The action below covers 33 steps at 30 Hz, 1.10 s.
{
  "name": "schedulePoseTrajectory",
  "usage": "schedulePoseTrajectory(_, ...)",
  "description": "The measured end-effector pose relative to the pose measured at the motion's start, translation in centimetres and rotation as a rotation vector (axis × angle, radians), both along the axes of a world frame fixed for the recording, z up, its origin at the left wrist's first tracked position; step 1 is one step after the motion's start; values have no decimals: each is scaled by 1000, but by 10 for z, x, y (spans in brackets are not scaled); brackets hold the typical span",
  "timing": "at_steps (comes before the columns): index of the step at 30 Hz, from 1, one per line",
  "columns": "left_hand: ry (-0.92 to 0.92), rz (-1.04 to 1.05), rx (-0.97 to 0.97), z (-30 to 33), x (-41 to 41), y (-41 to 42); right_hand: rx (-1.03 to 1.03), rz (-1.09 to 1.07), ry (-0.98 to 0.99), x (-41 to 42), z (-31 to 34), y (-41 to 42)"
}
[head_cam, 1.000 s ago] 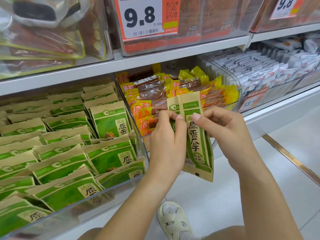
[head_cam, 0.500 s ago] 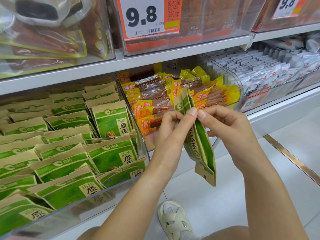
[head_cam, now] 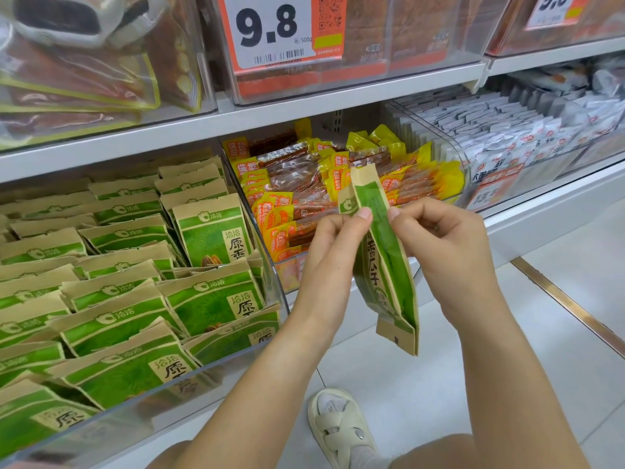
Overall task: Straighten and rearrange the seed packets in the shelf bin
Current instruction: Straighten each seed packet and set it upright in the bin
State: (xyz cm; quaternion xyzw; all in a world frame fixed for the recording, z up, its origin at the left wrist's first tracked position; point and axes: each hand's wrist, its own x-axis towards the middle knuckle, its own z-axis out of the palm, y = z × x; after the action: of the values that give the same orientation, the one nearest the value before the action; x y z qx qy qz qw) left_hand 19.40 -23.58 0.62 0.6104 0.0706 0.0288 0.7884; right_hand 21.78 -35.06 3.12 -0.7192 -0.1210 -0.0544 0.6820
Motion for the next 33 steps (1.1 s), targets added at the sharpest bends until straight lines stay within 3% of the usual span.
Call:
schedulePoseTrajectory(6, 31, -185, 204, -10, -2, -4, 89, -243, -5, 5, -2, -4)
schedulePoseTrajectory(10, 60, -194, 110, -12, -3, -9, 141, -263, 30, 9, -1, -12)
schedulePoseTrajectory(15, 102, -95, -107, -7, 0, -10, 22, 46, 222, 8, -2, -24)
schedulePoseTrajectory(19, 83, -48, -146, -4, 1, -10, -162, 282, 355, 8, -8, -36)
schedulePoseTrajectory(33, 46, -77, -171, -3, -2, -3, -127, 380, 318, 12, -9, -42)
